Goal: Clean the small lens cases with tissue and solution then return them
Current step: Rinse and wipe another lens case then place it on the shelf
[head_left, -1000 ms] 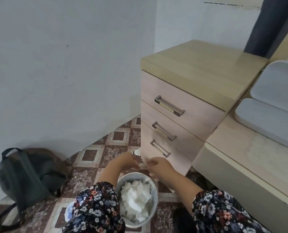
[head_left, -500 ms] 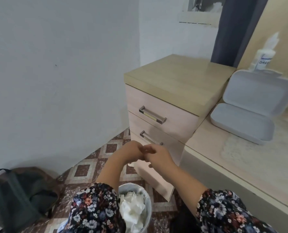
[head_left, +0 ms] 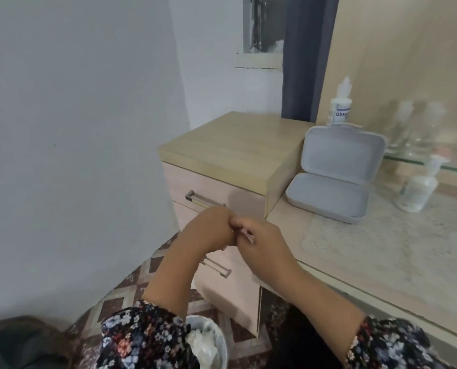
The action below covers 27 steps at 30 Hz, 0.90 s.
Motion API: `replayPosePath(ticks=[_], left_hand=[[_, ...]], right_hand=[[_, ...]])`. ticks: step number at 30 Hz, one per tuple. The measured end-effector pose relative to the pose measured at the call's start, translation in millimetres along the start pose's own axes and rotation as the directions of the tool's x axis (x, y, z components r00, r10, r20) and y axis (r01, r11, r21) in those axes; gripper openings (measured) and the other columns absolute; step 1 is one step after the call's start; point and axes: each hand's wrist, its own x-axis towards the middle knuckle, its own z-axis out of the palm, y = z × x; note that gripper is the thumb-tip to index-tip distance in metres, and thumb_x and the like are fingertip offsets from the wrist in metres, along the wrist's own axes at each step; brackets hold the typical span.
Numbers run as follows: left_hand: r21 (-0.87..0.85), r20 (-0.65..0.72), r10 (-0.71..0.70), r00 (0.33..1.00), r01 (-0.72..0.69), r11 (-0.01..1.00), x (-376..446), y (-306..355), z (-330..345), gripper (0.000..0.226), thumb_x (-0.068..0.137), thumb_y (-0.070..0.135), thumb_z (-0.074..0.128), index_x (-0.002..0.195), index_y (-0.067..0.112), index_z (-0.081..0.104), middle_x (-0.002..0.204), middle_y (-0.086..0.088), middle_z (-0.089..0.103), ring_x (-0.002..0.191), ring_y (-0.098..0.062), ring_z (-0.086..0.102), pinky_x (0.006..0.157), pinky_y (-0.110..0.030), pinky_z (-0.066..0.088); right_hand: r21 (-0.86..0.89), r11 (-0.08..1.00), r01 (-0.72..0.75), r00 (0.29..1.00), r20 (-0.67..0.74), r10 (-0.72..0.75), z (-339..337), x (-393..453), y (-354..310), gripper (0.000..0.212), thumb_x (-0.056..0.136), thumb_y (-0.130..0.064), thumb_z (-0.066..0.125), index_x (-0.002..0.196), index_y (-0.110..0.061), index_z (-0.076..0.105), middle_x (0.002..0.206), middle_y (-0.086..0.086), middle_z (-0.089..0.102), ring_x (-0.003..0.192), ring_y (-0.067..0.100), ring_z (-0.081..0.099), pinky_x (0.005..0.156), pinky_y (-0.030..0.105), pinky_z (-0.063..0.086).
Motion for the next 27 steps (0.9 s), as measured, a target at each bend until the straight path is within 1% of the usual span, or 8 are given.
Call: replayPosePath(ticks=[3, 7, 12, 14, 18, 22, 25, 27], left_hand=[[-0.007, -0.052, 0.065, 0.996, -0.066, 0.998, 1.2, 29.4, 3.4, 0.017, 0.073, 0.002, 0.054, 0.059, 0.011, 0.049, 0.067, -0.010, 0.057, 0.058, -0.024, 0.054, 0.051, -0.028, 0.043], [-0.028, -0.121, 0.182, 0.976, -0.186, 0.982, 3.6, 71.5, 13.6, 0.019, 0.076, 0.008, 0.059, 0.059, 0.009, 0.051, 0.069, -0.013, 0.059, 0.065, -0.027, 0.058, 0.064, -0.040, 0.053], [-0.032, -0.136, 0.276, 0.951, -0.283, 0.959, 19.0, 128.6, 31.7, 0.017, 0.079, 0.018, 0.065, 0.068, 0.011, 0.055, 0.074, -0.010, 0.065, 0.070, -0.025, 0.068, 0.056, -0.028, 0.046], [-0.079, -0.077, 0.305, 0.949, -0.311, 0.947, 24.1, 149.2, 38.4, 0.014, 0.080, 0.014, 0.065, 0.068, 0.013, 0.059, 0.075, -0.010, 0.069, 0.071, -0.023, 0.070, 0.061, -0.027, 0.052], [-0.198, -0.080, 0.376, 0.923, -0.384, 0.902, 41.0, 180.9, 56.7, 0.018, 0.081, -0.002, 0.059, 0.086, 0.007, 0.074, 0.084, -0.016, 0.073, 0.080, -0.029, 0.071, 0.076, -0.042, 0.059], [-0.262, -0.155, 0.423, 0.893, -0.450, 0.854, 58.5, 210.0, 79.4, 0.039, 0.085, -0.008, 0.045, 0.105, 0.017, 0.067, 0.093, -0.015, 0.065, 0.086, -0.030, 0.064, 0.084, -0.048, 0.055], [-0.271, -0.206, 0.418, 0.885, -0.462, 0.845, 67.1, 226.8, 91.7, 0.041, 0.089, -0.003, 0.045, 0.126, 0.009, 0.060, 0.118, -0.014, 0.063, 0.110, -0.027, 0.058, 0.095, -0.041, 0.048], [-0.291, -0.221, 0.396, 0.891, -0.448, 0.845, 73.6, 239.2, 99.0, 0.033, 0.090, 0.003, 0.052, 0.123, 0.006, 0.058, 0.121, -0.014, 0.060, 0.112, -0.028, 0.056, 0.088, -0.034, 0.048]], right_hand=[[-0.030, 0.999, -0.012, 0.994, -0.112, 0.008, -27.1, -6.3, 9.7, 0.035, 0.084, 0.006, 0.053, 0.104, -0.015, 0.074, 0.105, -0.003, 0.068, 0.101, 0.014, 0.056, 0.089, 0.022, 0.040], [-0.042, 0.999, -0.035, 0.976, -0.218, 0.025, -64.2, -14.2, 27.0, 0.038, 0.080, 0.007, 0.054, 0.099, -0.019, 0.075, 0.097, -0.009, 0.068, 0.098, 0.012, 0.059, 0.090, 0.024, 0.043], [-0.067, 0.993, -0.096, 0.938, -0.341, 0.067, -115.5, -29.5, 48.7, 0.041, 0.081, 0.007, 0.053, 0.091, -0.029, 0.071, 0.091, -0.020, 0.063, 0.092, -0.002, 0.056, 0.079, 0.005, 0.038], [-0.082, 0.990, -0.115, 0.921, -0.383, 0.075, -134.2, -38.0, 58.3, 0.042, 0.080, 0.007, 0.054, 0.087, -0.032, 0.069, 0.089, -0.019, 0.064, 0.087, -0.007, 0.054, 0.073, 0.002, 0.036], [-0.170, 0.971, -0.167, 0.888, -0.455, 0.073, -170.8, -58.7, 82.9, 0.037, 0.082, 0.008, 0.056, 0.092, -0.023, 0.073, 0.090, -0.013, 0.065, 0.082, -0.006, 0.053, 0.069, 0.003, 0.036], [-0.198, 0.948, -0.249, 0.848, -0.518, 0.114, -208.8, -73.6, 106.6, 0.037, 0.084, 0.006, 0.055, 0.093, -0.025, 0.072, 0.090, -0.020, 0.061, 0.082, -0.005, 0.054, 0.069, 0.002, 0.036], [-0.174, 0.945, -0.277, 0.811, -0.569, 0.133, -226.9, -75.5, 117.2, 0.037, 0.085, 0.007, 0.054, 0.092, -0.025, 0.071, 0.090, -0.020, 0.060, 0.081, -0.007, 0.053, 0.069, 0.001, 0.036], [-0.149, 0.944, -0.295, 0.784, -0.603, 0.150, -237.7, -74.2, 123.4, 0.037, 0.085, 0.006, 0.053, 0.093, -0.025, 0.071, 0.091, -0.019, 0.061, 0.081, -0.008, 0.053, 0.068, -0.001, 0.035]])
